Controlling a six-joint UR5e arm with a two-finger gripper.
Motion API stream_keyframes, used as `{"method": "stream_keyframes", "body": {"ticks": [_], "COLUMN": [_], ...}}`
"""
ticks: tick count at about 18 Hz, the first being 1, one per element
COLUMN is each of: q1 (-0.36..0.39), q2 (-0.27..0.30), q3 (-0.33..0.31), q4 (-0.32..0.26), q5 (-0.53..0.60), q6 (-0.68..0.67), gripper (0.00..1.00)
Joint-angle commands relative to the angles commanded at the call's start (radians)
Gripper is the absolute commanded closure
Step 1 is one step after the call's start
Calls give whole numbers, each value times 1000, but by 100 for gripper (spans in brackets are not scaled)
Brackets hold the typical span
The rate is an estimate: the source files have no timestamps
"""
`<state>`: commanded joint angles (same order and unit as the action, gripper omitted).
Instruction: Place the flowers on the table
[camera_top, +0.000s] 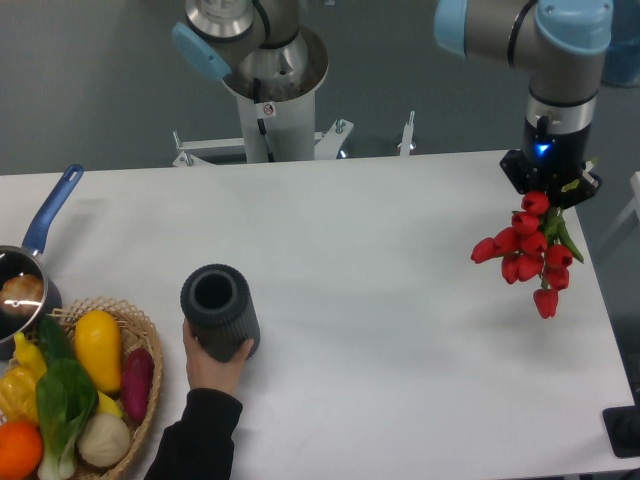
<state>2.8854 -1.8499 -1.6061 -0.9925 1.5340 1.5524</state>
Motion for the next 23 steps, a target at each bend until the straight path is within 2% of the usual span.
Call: {"method": "stream_keyframes", "body": {"ticks": [2,5,8,11,15,16,17,18,19,20,21,23], "q1": [-12,-80,-133,-141,-144,-144,-144,-146,-150,-153,-155,-155], "q2": [-14,-46,-66,-71,-75,-78,-78,-80,-80,-80,-80,-78], "q3": [2,0,-12,-24,-61,-66,-66,-66,-67,-66,-66,-66], "q4": [0,3,15,14,26,31,31,31,32,31,29,28], "q5": [30,107,115,106,103,103,103,101,101,101,100,100], "q6": [-6,-41,-142,-149,-150,-150,-149,-147,-147,-149,-150,-159], "gripper": [100,97,93,91,75,69,59,44,24,11,2,0]}}
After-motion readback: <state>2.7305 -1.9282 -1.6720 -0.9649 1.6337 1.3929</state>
